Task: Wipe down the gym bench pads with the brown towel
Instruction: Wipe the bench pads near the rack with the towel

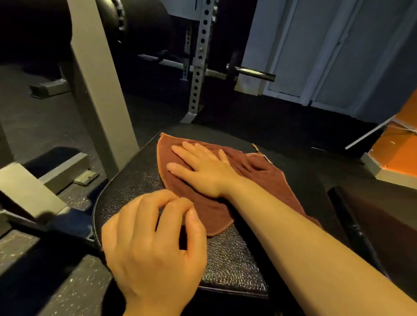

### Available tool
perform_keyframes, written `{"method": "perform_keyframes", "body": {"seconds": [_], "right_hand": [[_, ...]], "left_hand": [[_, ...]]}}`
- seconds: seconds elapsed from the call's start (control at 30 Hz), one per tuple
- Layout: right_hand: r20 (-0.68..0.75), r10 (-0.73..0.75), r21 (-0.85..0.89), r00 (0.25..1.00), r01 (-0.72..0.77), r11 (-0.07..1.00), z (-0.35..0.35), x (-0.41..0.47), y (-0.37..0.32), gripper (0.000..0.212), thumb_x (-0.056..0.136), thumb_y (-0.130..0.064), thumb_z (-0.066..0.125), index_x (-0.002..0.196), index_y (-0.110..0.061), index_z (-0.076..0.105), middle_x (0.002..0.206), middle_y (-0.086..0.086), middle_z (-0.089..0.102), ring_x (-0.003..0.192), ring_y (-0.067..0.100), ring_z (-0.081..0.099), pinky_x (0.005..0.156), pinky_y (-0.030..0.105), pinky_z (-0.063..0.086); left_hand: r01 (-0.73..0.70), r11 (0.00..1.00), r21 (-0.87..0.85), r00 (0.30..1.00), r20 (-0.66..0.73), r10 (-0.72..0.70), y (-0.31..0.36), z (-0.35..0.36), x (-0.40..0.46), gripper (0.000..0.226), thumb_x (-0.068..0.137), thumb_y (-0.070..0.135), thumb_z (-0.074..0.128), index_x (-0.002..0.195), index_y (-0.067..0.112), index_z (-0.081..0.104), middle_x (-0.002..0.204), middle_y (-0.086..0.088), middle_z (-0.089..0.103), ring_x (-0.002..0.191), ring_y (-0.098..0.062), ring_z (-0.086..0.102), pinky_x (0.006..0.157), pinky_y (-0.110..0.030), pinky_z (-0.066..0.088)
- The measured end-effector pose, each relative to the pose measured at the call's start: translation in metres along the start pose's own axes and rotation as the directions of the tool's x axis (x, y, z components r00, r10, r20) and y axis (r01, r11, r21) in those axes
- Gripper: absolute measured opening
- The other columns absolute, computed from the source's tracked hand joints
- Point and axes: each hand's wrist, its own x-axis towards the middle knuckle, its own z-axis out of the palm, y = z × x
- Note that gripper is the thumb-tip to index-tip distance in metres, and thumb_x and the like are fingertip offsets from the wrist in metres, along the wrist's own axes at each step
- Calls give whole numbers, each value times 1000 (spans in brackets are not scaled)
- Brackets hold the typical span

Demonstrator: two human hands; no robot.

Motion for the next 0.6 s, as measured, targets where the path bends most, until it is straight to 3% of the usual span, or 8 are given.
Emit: {"method": "perform_keyframes", "body": {"seconds": [0.27,0.47,0.6], "right_hand": [[-80,346,-38,935,-350,936,-17,50,83,70,95,-72,17,156,-38,14,166,-7,6,152,20,6,116,64,-1],[-152,583,-4,798,-591,807,-21,-3,141,71,95,-72,19,156,-35,17,165,-4,13,151,24,11,117,62,4],[-161,634,-17,756,-645,764,-17,-47,150,70,97,-68,20,157,-33,15,165,-2,10,152,25,10,118,59,6]], "left_hand": [[-5,1000,22,999,-37,6,-1,6,-7,22,87,20,56,69,19,69,82,0,68,84,-20,55,77,-31,34],[-15,999,52,998,-55,18,-6,10,-5,25,91,23,54,71,19,69,84,0,70,87,-20,56,75,-33,32],[-16,999,38,998,-56,18,-7,8,-4,29,93,23,51,71,17,68,82,-1,70,85,-21,54,69,-36,34]]}}
